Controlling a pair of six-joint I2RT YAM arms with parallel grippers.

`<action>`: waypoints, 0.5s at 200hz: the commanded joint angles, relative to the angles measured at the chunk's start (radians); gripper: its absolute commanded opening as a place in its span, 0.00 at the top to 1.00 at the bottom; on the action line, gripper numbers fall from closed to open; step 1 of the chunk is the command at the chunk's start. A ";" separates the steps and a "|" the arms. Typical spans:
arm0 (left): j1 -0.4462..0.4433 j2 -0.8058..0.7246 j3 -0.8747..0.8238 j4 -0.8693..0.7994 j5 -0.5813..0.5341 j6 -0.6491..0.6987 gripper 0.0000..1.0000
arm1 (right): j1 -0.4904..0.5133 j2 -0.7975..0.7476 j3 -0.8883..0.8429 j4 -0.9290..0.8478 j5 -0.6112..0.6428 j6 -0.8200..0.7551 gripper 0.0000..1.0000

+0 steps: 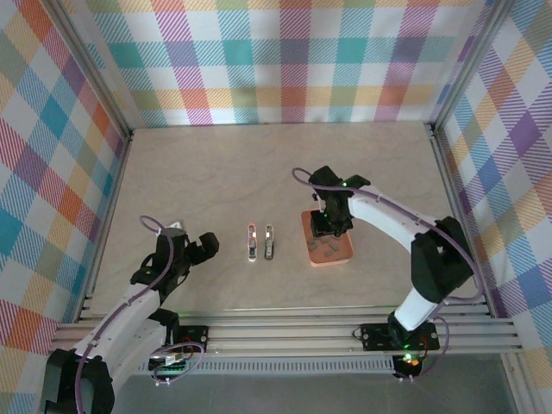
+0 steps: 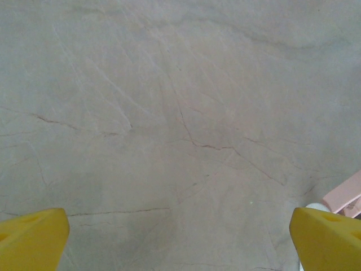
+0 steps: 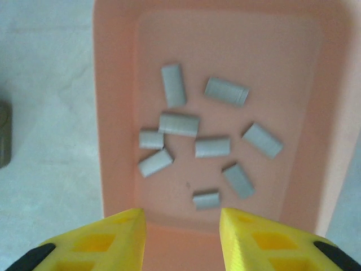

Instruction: Load the staples into the stapler

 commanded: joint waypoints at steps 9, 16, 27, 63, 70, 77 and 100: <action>0.015 -0.012 -0.010 0.088 0.003 0.011 0.00 | -0.030 0.097 0.072 0.000 0.027 -0.099 0.59; 0.016 -0.012 -0.010 0.093 -0.001 0.014 0.00 | -0.033 0.117 0.085 0.004 0.033 -0.114 0.58; 0.016 -0.011 -0.010 0.099 -0.012 0.015 0.00 | -0.038 0.141 0.102 0.008 0.037 -0.134 0.58; 0.016 -0.003 -0.010 0.102 -0.045 0.011 0.00 | -0.040 0.165 0.108 0.080 -0.057 -0.174 0.56; 0.016 0.001 -0.012 0.107 -0.054 0.010 0.00 | -0.040 0.169 0.104 0.099 -0.074 -0.171 0.56; 0.016 0.010 -0.012 0.115 -0.058 0.010 0.00 | -0.040 0.175 0.103 0.110 -0.084 -0.168 0.56; 0.016 0.042 -0.001 0.129 -0.063 0.006 0.00 | -0.039 0.194 0.090 0.139 -0.082 -0.166 0.58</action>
